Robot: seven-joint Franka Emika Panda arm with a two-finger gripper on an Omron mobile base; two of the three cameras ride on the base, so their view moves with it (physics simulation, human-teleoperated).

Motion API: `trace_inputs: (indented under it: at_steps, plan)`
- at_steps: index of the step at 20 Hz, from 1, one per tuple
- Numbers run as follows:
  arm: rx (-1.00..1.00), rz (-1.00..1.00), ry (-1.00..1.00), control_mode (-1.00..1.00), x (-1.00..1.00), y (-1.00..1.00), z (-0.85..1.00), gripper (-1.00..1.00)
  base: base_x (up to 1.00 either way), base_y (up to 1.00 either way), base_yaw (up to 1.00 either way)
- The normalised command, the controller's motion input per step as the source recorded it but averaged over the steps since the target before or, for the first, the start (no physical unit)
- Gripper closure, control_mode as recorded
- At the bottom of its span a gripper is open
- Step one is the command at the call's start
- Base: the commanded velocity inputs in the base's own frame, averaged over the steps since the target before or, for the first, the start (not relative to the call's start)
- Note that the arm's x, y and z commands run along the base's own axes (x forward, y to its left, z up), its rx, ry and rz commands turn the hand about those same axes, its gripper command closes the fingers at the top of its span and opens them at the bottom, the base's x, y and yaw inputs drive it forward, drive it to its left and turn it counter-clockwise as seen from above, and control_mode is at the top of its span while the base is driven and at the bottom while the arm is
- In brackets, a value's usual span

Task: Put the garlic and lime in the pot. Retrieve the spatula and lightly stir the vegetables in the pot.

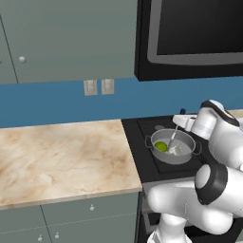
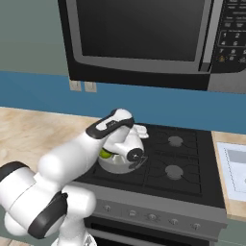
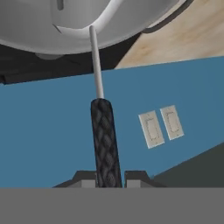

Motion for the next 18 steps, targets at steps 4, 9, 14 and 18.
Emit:
trace_inputs:
  at_steps: [4, 9, 14, 18]
  plan:
    - [0.0, 0.0, 0.04, -1.0, 0.01, -0.14, 0.0, 1.0, 0.0, 0.0, 0.0]
    - [0.0, 0.0, 0.0, -1.0, 0.22, -0.22, 0.0, 1.0, 0.0, 0.0, 0.0]
    - [0.0, 0.0, 0.0, -1.0, 0.26, -0.23, 0.0, 1.0, 0.0, 0.0, 0.0]
    - [0.0, 0.0, 0.0, -1.0, 0.22, -0.22, -0.02, 1.0, 0.0, 0.0, 0.0]
